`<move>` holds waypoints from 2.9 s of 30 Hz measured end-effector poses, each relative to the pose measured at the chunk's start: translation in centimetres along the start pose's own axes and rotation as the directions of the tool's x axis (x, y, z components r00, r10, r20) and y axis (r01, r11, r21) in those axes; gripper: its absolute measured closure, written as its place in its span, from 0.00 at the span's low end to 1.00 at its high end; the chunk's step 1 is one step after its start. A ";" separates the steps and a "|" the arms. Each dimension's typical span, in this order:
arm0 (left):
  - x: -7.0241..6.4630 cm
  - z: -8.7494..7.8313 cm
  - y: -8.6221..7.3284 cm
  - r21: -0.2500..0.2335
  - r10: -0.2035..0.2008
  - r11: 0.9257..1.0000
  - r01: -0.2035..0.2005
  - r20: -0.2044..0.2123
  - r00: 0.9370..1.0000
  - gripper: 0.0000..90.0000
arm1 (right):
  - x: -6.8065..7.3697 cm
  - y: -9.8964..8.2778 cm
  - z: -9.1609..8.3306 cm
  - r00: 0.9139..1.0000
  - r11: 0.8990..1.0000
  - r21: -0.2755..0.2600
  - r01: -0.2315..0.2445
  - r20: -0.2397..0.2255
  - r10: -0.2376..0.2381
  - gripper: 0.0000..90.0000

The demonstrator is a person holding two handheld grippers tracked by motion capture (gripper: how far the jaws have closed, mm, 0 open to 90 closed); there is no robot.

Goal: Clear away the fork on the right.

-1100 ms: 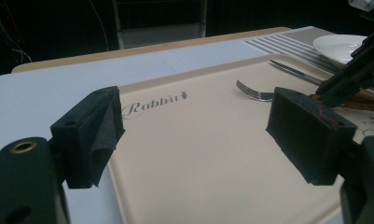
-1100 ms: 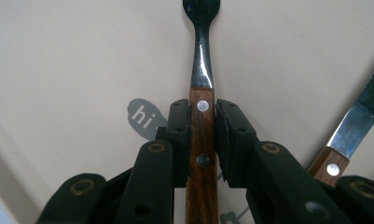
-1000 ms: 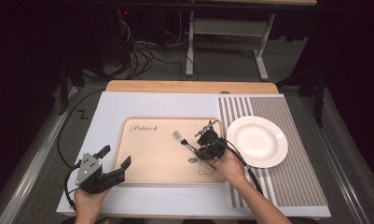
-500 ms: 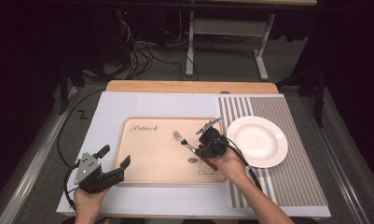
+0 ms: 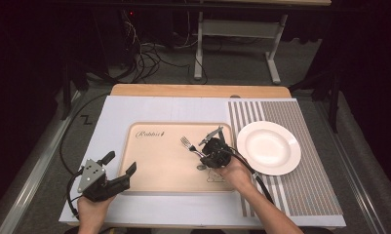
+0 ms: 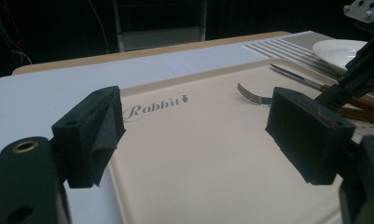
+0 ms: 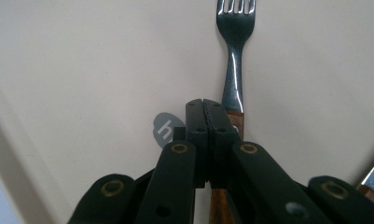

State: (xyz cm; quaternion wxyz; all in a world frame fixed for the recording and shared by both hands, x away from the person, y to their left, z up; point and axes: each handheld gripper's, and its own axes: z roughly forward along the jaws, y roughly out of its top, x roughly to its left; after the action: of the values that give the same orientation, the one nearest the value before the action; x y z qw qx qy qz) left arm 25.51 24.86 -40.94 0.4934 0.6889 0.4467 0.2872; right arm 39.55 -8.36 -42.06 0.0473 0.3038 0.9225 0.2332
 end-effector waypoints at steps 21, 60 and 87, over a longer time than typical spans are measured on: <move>0.1 0.1 -0.1 0.007 -0.005 1.000 0.005 -0.007 1.000 0.22 | -1.0 0.1 0.6 1.000 1.000 -0.010 -0.026 0.017 0.026 1.00; 0.1 0.2 -0.1 0.014 -0.006 1.000 0.006 -0.006 1.000 0.22 | -4.0 0.5 0.8 0.988 0.992 -0.019 -0.124 0.090 0.125 1.00; 0.0 0.1 -0.1 0.015 -0.005 1.000 0.005 -0.004 1.000 0.22 | -5.2 0.6 0.7 0.982 0.989 -0.026 -0.144 0.123 0.146 1.00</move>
State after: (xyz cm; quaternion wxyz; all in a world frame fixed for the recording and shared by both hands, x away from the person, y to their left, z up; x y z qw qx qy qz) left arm 25.57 24.80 -41.09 0.4881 0.6908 0.4516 0.2840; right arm 44.23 -10.71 -42.72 0.0904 0.3837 0.8912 0.2245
